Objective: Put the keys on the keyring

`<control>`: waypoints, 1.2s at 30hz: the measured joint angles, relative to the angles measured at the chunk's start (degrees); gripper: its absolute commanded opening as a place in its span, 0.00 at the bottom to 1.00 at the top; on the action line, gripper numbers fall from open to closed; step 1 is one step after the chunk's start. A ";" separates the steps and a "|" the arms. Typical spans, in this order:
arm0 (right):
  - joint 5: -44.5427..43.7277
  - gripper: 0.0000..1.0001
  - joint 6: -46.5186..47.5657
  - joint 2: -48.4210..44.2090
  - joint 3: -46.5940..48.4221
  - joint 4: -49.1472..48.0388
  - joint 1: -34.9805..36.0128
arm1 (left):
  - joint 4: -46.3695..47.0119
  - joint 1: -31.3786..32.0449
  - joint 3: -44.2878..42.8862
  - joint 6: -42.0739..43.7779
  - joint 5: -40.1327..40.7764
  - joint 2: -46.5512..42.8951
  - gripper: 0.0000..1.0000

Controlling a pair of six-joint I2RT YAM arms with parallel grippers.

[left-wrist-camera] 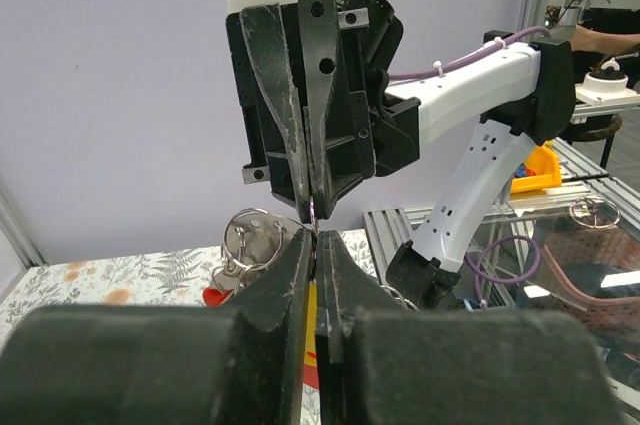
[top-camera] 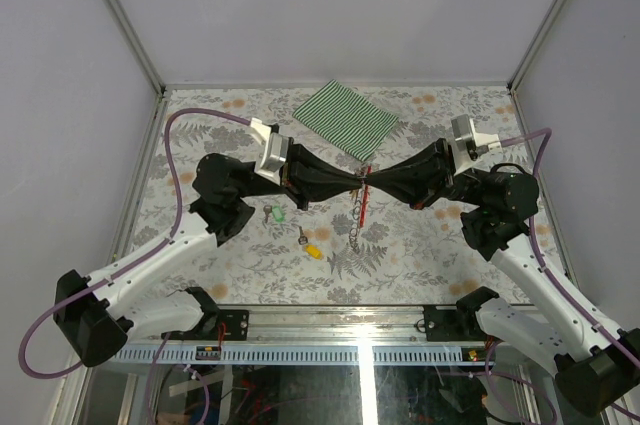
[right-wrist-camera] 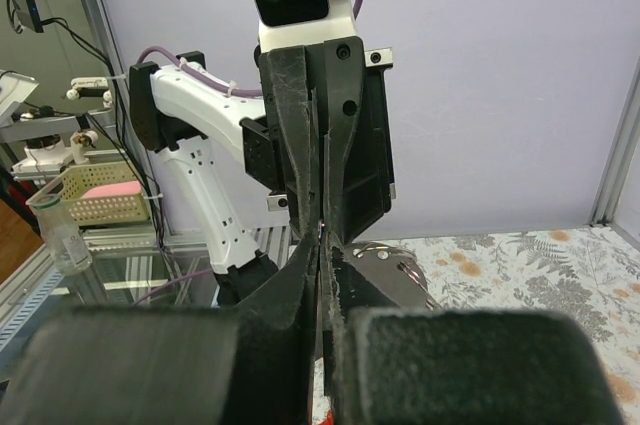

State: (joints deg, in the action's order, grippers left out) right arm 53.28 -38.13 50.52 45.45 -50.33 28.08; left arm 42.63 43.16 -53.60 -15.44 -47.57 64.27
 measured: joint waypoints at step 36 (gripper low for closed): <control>-7.15 0.38 38.16 -12.11 3.34 49.53 0.00 | -104.83 7.45 -49.64 36.30 22.71 21.40 0.00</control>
State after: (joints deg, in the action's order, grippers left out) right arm 46.13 0.03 38.41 48.80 -0.80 28.08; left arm -62.19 50.61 -103.24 20.86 -24.86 85.67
